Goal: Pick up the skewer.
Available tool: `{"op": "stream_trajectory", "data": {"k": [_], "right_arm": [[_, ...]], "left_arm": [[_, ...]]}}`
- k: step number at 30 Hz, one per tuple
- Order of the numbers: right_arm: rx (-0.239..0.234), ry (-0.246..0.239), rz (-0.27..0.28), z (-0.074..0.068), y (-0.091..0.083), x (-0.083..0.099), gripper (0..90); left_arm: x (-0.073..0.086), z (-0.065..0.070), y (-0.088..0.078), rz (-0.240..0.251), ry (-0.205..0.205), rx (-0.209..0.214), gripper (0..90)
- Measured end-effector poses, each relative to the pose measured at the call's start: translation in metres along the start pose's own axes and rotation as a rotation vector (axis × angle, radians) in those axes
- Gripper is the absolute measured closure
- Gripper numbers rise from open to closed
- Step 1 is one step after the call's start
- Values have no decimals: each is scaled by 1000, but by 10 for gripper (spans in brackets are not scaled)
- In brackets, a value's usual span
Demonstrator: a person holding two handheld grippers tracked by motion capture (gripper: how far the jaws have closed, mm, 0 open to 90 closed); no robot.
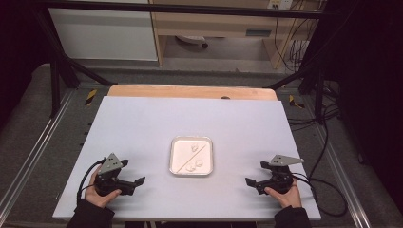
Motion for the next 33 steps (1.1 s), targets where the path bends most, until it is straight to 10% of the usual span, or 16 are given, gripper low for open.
{"op": "stream_trajectory", "data": {"k": [33], "right_arm": [[9, -8, -12, 1, -1, 1, 7]], "left_arm": [[-13, 6, 7, -26, 25, -4, 55]]}}
Point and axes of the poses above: each handheld gripper's, and its own axes: y roughly forward along the jaws, x roughly out of its underside, z roughly to its right, the point moved 9 cm from there along y, roughly forward along the jaws, and after that the axes turned 15 degrees about y, right-handed, at the moved point
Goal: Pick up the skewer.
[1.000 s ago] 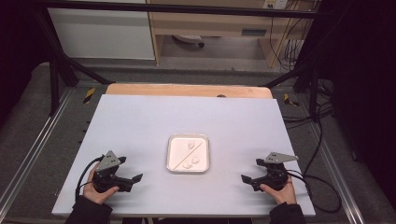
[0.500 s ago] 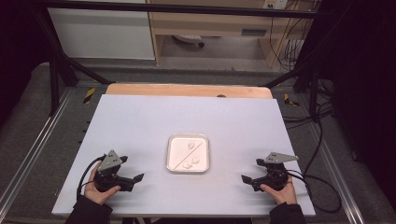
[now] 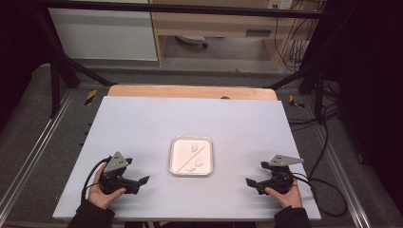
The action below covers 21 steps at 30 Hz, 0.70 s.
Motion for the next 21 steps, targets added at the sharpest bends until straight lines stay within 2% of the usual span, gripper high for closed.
{"op": "stream_trajectory", "data": {"k": [14, 21], "right_arm": [[6, 3, -4, 0, 0, 0, 7], [11, -5, -6, 1, 2, 1, 7]], "left_arm": [[-21, 3, 3, -29, 12, -13, 55], [-36, 6, 11, -32, 29, -8, 55]]}}
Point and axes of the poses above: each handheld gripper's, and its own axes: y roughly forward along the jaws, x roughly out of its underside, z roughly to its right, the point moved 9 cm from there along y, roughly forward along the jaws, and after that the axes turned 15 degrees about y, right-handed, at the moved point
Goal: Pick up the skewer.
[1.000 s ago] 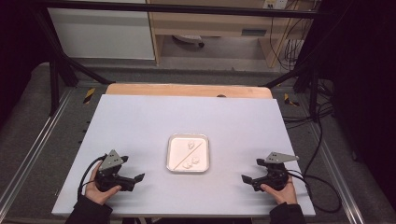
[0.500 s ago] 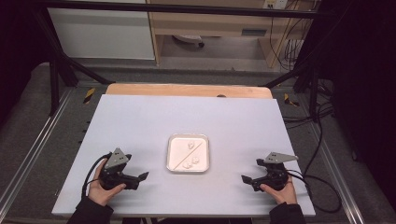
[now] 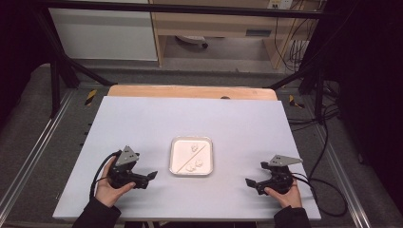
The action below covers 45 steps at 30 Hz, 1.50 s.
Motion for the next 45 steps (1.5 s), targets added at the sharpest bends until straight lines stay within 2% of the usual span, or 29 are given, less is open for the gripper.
{"op": "stream_trajectory", "data": {"k": [16, 19, 24, 31, 35, 39, 42, 44, 45], "right_arm": [[7, -5, -8, 1, 1, 1, 7], [7, -4, -5, 1, 0, 1, 7], [9, -5, -6, 1, 0, 1, 7], [8, -8, -6, 1, 0, 1, 7], [9, -8, -7, 1, 1, 1, 7], [10, -8, -7, 1, 0, 1, 7], [11, -12, -9, 1, 1, 1, 7], [11, -12, -10, 1, 1, 1, 7], [10, -10, -11, 1, 1, 1, 7]], "left_arm": [[-36, 15, 31, -28, 38, 20, 60], [-44, 18, 41, -43, 35, 26, 67], [-48, 20, 51, -70, 27, 22, 87], [-54, 24, 68, -97, 18, 19, 183], [-53, 27, 76, -120, 18, 23, 270], [-50, 33, 82, -138, 17, 58, 381], [-49, 35, 84, -142, 20, 68, 461], [-47, 38, 86, -151, 20, 79, 479], [-46, 39, 87, -154, 20, 83, 525]]}}
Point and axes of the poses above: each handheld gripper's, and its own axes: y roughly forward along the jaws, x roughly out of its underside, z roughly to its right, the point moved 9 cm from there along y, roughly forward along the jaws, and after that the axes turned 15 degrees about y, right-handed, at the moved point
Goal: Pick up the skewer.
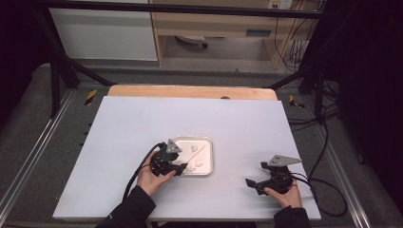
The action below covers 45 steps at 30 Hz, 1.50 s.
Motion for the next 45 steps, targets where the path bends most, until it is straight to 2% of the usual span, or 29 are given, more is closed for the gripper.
{"op": "stream_trajectory", "data": {"k": [6, 15, 24, 30, 39, 45], "right_arm": [[-1, -1, 0, 0, 0, 0, 7], [-2, -1, 0, 0, 0, 0, 7], [-3, 0, 3, 0, -1, -1, 7], [-4, 0, 3, 0, 0, -1, 7], [-7, 2, 3, -1, -1, -1, 7], [-7, 2, 3, -1, -1, -1, 7]], "left_arm": [[2, 2, 5, -18, 3, -7, 627], [2, 8, 10, -19, 2, -3, 746], [1, 11, 12, -11, 8, -26, 803], [1, 11, 12, -7, 6, -44, 873], [2, 11, 12, 15, -31, -50, 882], [3, 11, 12, 31, -40, -41, 885]]}}
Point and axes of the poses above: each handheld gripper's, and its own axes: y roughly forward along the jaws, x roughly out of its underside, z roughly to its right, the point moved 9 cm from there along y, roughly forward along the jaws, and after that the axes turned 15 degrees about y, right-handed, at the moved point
